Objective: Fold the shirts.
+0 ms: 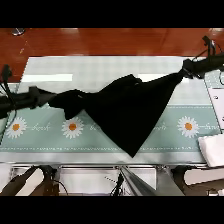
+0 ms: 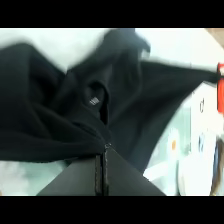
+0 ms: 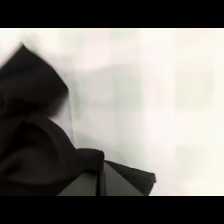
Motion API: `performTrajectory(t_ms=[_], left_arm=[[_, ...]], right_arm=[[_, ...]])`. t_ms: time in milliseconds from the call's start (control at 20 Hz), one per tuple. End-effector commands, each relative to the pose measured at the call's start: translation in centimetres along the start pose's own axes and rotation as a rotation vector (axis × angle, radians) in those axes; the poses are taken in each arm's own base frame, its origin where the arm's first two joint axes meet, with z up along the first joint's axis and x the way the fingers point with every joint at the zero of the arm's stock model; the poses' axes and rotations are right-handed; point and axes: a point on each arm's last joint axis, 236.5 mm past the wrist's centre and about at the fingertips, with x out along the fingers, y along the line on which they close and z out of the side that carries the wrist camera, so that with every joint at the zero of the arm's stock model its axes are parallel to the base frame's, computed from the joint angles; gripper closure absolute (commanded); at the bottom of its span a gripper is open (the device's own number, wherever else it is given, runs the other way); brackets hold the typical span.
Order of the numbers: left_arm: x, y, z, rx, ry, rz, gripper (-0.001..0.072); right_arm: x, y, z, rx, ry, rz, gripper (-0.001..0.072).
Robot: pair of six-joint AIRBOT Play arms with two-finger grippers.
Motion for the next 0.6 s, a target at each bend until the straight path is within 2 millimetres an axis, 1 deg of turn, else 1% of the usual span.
performTrajectory(t_ms=[0, 50, 100, 150, 200, 250, 300, 350, 400, 450, 500, 550], left_arm=[[1.3, 1.8, -4.9, -0.080, 0.064, 0.031, 0.0687], [1.5, 2.6, -4.9, -0.097, 0.047, 0.049, 0.0687], [1.7, 3.6, -4.0, -0.107, 0.007, 0.076, 0.0687], [1.7, 4.4, -2.8, -0.114, -0.041, 0.101, 0.0687], [1.7, 5.3, -1.5, -0.125, -0.096, 0.126, 0.0687], [1.7, 6.1, -0.4, -0.132, -0.140, 0.149, 0.0681], [1.7, 6.5, 0.1, -0.084, -0.147, 0.161, 0.0554], [1.8, 6.5, 0.6, -0.049, -0.142, 0.164, 0.0273], [1.6, 6.5, 1.5, -0.035, -0.151, 0.171, 0.0040], [0.8, 6.1, 3.2, -0.002, -0.169, 0.183, 0.0003], [-0.4, 5.9, 5.0, 0.045, -0.190, 0.210, 0.0003], [-2.2, 6.0, 7.0, 0.108, -0.211, 0.267, 0.0003]], right_arm=[[3.5, 2.2, 4.6, 0.070, -0.050, 0.115, 0.0683], [4.6, 2.7, 5.0, 0.089, -0.051, 0.137, 0.0683], [5.6, 3.0, 5.0, 0.105, -0.045, 0.148, 0.0682], [6.6, 2.9, 4.7, 0.122, -0.028, 0.144, 0.0595], [7.1, 2.9, 4.2, 0.129, -0.007, 0.144, 0.0264], [7.3, 3.2, 3.5, 0.114, 0.020, 0.147, 0.0094], [6.9, 3.5, 2.7, 0.100, 0.053, 0.152, 0.0093], [6.2, 3.7, 1.8, 0.081, 0.090, 0.159, 0.0093], [4.8, 3.9, 0.8, 0.044, 0.128, 0.166, 0.0093], [3.1, 4.0, -0.1, 0.013, 0.157, 0.174, 0.0094], [1.0, 3.8, -1.0, -0.026, 0.179, 0.167, 0.0094], [-1.2, 2.5, -1.6, -0.052, 0.186, 0.103, 0.0094]])
